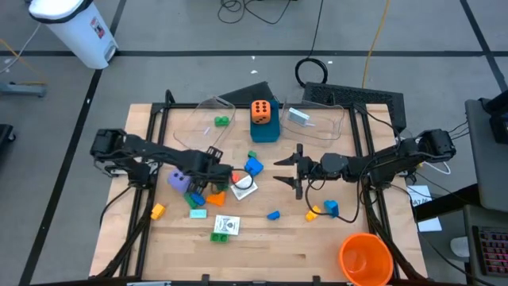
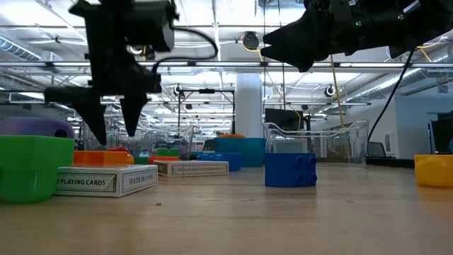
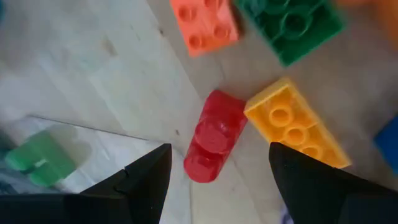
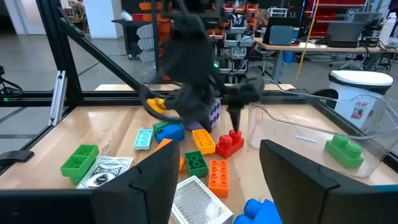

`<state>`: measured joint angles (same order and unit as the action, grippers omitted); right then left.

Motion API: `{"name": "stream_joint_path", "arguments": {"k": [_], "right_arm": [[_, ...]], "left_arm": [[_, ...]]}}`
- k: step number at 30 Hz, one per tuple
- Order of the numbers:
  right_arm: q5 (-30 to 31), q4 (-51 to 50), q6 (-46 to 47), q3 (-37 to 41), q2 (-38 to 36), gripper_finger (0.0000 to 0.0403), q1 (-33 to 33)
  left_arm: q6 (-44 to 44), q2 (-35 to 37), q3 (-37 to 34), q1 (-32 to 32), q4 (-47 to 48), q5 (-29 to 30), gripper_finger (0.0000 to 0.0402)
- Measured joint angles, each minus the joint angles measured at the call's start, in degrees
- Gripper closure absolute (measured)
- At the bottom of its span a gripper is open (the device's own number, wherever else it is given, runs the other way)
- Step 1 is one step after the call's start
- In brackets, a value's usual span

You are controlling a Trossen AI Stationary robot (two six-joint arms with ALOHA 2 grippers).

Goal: Pick & Place Toys
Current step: Put the red game piece into the left transparent bin

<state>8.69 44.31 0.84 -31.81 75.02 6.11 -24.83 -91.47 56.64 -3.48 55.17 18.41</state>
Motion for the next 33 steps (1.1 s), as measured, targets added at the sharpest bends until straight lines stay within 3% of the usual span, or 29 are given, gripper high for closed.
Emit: {"name": "stream_joint_path", "arguments": {"k": [10, 18, 33], "right_arm": [[0.02, 0.00, -0.46, 0.00, 0.00, 0.0189, 0.00], [0.14, -0.07, -0.67, 0.00, 0.00, 0.0188, -0.11], [0.20, -0.22, -0.66, 0.00, 0.00, 0.0192, -0.11]], "left_arm": [[-6.25, -3.16, 0.00, 5.94, -0.68, -0.47, 0.0128], [-14.21, -3.16, 0.00, 6.34, -4.02, -6.12, 0.0128], [-15.39, -3.16, -0.02, 6.47, -4.49, -5.98, 0.0129]]}}
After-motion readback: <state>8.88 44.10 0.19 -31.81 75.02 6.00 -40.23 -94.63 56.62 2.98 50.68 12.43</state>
